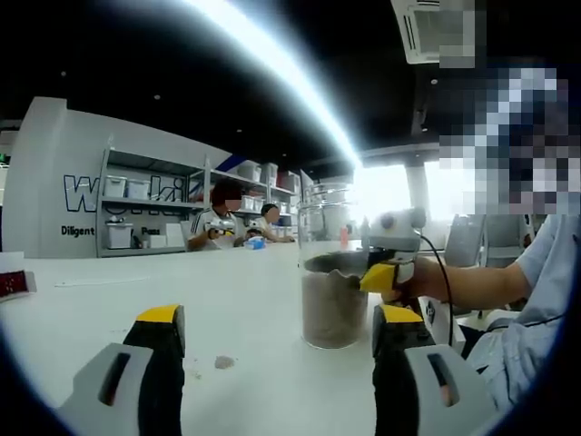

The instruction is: Tear open the coffee pouch, take out the coffee, and pour the coffee from the pouch into the cup

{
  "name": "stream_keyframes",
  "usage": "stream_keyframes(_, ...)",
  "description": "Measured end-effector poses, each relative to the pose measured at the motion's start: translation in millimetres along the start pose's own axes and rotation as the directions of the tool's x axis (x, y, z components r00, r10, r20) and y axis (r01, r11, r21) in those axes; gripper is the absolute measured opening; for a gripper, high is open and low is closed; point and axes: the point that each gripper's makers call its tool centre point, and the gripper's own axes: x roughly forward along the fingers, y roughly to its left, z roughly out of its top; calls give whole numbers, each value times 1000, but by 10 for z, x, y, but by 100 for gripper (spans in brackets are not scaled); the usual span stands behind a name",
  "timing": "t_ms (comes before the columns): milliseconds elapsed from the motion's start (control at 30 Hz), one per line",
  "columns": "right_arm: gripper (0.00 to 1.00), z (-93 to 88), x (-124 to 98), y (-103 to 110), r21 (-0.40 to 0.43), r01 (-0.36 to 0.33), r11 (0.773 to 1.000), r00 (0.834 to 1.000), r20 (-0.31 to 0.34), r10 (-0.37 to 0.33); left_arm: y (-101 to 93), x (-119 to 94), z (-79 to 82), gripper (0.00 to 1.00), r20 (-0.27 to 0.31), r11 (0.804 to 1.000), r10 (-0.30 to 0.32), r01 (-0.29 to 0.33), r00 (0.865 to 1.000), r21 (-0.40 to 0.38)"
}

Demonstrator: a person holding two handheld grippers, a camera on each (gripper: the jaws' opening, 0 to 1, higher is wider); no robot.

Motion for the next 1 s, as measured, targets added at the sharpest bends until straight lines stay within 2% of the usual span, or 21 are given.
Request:
stream_keyframes(500, 57, 5, 24, -46, 4, 21, 1000, 1000, -5, -21, 12, 7, -1, 86, -1, 1000, 1, -1, 1000, 1)
stream_keyframes(1000, 57, 17, -9, 38, 7, 29, 1000, 1000, -2, -29, 27, 6, 1, 86, -1, 1000, 1, -1, 1000, 4)
